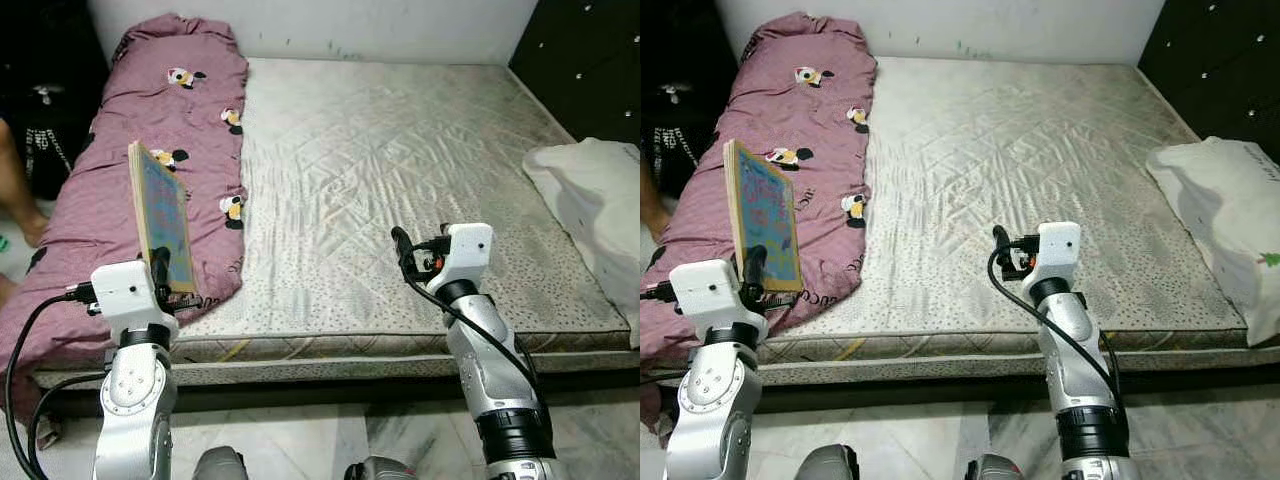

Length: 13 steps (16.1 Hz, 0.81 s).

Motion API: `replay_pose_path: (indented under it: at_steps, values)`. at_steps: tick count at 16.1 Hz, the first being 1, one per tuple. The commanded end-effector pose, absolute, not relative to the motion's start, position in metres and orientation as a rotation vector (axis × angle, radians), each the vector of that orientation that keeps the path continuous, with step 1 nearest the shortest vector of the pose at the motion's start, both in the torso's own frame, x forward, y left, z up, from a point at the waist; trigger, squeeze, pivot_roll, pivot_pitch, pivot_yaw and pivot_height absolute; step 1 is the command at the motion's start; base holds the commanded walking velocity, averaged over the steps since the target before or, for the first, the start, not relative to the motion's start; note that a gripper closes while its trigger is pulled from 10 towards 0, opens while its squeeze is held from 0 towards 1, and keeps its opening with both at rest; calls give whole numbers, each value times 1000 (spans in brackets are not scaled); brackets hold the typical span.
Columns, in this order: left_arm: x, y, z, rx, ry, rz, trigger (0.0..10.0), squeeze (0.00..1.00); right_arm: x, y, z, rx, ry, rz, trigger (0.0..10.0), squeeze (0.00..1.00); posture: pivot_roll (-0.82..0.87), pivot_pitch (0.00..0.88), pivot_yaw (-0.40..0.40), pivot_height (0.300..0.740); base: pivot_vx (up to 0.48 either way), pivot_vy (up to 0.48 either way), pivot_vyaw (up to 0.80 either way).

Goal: Clean up the room

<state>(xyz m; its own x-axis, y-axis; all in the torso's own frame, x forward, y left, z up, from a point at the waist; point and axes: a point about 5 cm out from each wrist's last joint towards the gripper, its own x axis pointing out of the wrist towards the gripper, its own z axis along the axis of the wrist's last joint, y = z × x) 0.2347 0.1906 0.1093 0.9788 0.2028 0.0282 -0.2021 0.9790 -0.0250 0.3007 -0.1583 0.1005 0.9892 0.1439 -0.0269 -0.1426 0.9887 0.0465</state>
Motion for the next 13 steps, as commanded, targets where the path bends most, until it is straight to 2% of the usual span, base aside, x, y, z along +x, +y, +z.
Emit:
replay_pose_path:
  at_steps: [1,13]
  values:
    - [236,189,122,-26,-91,172,10000,0,299,-158,100,41,32,149,10000,0,-8,56,-26,740,0,0,0]
    - [237,181,122,-59,-91,132,10000,0,302,-157,102,26,31,161,10000,0,-6,56,-34,740,364,0,0]
